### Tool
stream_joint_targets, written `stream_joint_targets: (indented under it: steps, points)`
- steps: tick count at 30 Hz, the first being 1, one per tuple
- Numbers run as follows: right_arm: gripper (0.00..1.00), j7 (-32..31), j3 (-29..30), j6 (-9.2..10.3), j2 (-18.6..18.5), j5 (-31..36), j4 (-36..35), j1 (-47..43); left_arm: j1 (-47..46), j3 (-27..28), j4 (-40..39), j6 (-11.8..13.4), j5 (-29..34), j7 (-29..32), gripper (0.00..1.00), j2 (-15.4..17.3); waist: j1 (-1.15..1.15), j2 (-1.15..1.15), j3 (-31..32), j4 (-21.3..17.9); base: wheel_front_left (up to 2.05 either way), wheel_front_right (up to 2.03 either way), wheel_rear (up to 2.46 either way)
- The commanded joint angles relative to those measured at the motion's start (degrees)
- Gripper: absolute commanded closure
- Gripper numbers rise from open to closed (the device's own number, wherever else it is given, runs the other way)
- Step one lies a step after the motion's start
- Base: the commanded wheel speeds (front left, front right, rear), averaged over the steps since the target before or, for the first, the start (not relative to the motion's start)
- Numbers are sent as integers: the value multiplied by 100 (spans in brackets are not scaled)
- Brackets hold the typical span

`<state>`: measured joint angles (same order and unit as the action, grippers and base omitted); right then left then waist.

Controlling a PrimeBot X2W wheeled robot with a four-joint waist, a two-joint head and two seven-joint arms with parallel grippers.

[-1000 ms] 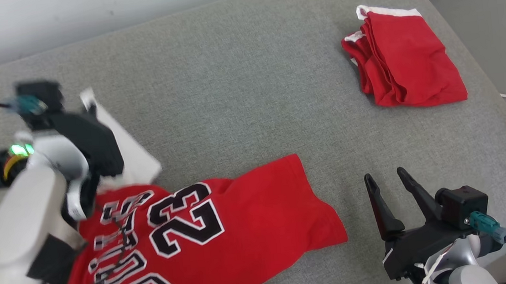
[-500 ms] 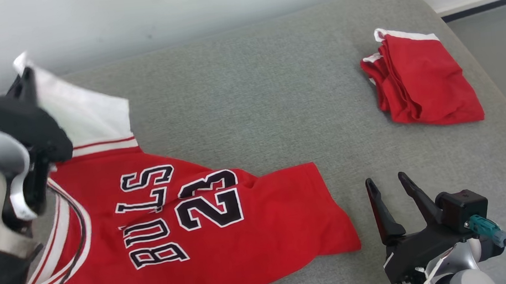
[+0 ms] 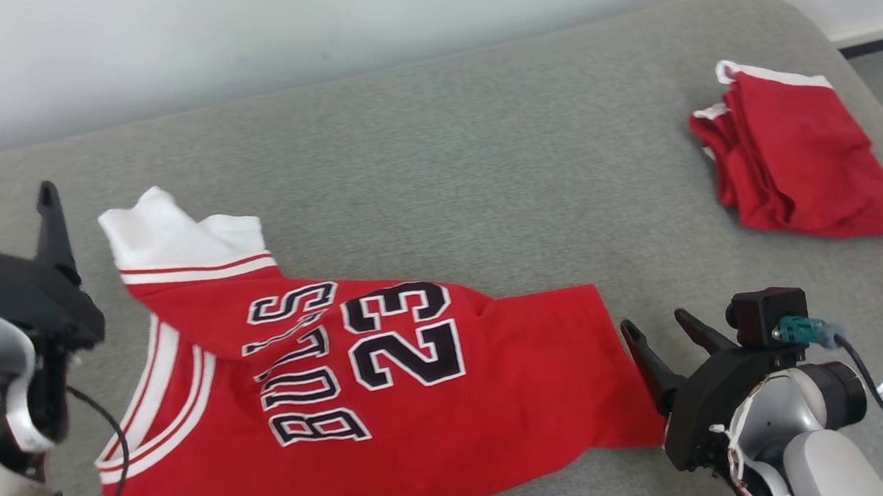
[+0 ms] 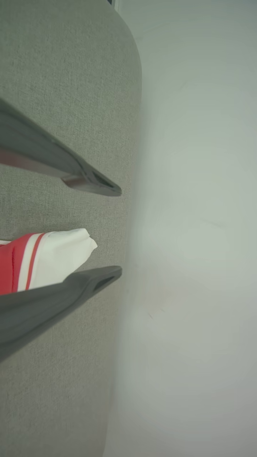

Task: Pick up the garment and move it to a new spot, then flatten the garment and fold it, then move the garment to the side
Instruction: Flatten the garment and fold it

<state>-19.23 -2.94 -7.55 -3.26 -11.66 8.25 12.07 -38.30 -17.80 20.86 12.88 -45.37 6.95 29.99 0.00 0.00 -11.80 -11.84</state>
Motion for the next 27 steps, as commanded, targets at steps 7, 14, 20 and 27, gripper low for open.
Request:
stream_joint_targets:
  steps: [7,14,20,27]
  points:
    - [0,-1057,207,11,20,-145,174,121,834,-159,-744,-270,249,-676,0,158,0,0,183,497,0,0,0]
    - [0,-1482,503,11,43,-45,399,197,2142,-623,-1710,-232,677,-1498,0,-10,0,0,177,749,0,0,0]
    - [0,-1497,620,11,38,-150,722,155,2708,-1074,-2087,-87,1166,-1962,0,-243,0,0,198,873,0,0,0]
    - [100,-1465,589,11,51,-112,1089,264,3005,-941,-1909,-145,1056,-2156,0,-404,0,0,234,948,0,0,0]
